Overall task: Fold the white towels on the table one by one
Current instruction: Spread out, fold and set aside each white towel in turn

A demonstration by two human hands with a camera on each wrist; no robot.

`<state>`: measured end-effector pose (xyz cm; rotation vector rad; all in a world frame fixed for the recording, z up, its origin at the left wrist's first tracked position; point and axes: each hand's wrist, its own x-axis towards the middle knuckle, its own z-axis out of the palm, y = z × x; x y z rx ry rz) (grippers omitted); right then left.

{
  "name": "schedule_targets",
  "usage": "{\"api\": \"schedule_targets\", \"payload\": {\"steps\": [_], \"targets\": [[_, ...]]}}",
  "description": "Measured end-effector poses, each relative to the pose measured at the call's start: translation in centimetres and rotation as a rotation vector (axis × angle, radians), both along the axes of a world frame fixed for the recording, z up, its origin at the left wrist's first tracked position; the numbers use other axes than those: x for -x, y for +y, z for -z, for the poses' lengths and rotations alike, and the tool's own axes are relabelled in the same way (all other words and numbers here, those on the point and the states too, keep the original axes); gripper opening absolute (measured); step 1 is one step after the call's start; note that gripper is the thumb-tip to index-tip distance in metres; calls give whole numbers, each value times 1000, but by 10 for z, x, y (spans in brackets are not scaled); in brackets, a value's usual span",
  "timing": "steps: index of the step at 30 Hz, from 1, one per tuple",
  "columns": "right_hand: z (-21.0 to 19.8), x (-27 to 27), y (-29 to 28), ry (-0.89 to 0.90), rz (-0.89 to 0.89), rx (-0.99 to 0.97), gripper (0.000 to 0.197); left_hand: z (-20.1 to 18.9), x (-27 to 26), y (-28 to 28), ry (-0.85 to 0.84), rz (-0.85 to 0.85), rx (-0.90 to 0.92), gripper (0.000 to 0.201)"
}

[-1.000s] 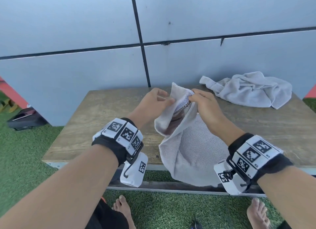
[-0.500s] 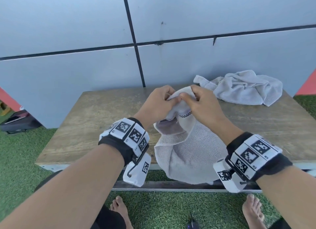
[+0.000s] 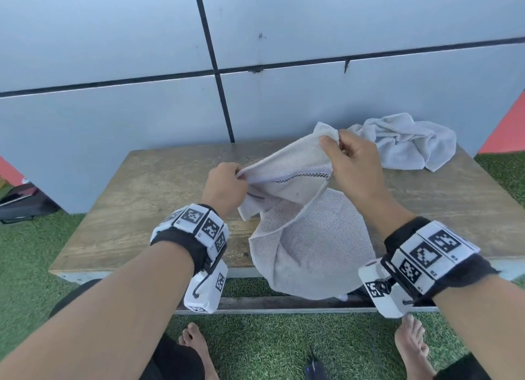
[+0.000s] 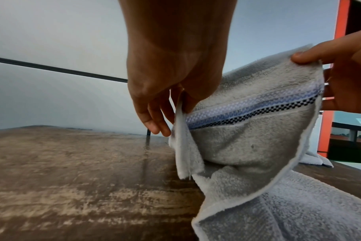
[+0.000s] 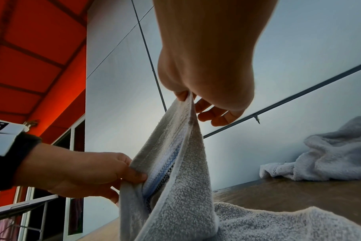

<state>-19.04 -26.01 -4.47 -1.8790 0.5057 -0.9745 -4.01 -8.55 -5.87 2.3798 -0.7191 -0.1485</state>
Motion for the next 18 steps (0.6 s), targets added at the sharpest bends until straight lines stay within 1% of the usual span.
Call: {"api": "schedule_targets", "payload": {"steps": [2, 4, 5, 7, 12, 14, 16, 18], "targets": [[3, 1, -3, 55, -3, 45, 28, 1, 4, 0, 28, 36, 30, 31], [6, 4, 0, 115, -36, 102, 12, -1, 11, 0, 31, 116, 72, 31], [7, 5, 1, 133, -49, 125, 10, -2, 15, -1, 22, 146, 88, 29], [9, 7, 1, 154, -42, 148, 11, -3, 16, -2, -11, 156, 101, 28], [3, 17, -20, 152, 78, 131, 12, 3, -5, 6, -66, 28, 69, 21], [0, 24, -28, 130, 122, 142, 10, 1, -9, 13, -87, -13, 108, 22], [0, 29, -34, 114, 146, 147, 8, 0, -12, 16, -78, -9, 165, 22], [5, 32, -41, 154, 152, 128, 4, -1, -12, 16, -45, -3, 212, 30]]}}
